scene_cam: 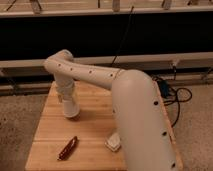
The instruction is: Place the ceramic cup over the eraser
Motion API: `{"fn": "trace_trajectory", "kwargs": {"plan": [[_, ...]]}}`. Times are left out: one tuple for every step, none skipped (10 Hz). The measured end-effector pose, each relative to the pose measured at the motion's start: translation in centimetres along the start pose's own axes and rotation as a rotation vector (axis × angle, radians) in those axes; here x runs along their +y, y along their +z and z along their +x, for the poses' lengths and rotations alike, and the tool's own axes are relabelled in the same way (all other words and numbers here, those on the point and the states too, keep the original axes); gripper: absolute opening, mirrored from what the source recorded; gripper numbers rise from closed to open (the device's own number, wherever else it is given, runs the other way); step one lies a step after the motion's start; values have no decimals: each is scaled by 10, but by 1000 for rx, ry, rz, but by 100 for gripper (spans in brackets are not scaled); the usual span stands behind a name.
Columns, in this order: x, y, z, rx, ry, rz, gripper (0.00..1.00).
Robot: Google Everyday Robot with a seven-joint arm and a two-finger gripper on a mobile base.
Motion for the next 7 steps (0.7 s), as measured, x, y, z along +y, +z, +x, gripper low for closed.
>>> {"fn": "trace_trajectory", "kwargs": {"plan": [[3,0,1,3,-9,17,79],[5,-1,2,3,-17,31,80],[4,1,0,5,-37,63,80],[5,0,1,6,-36,91,80],[6,-5,2,11,-24,94,80],[6,-15,0,14,-21,84,80],[10,-26,0,18,-14,82,80]]}}
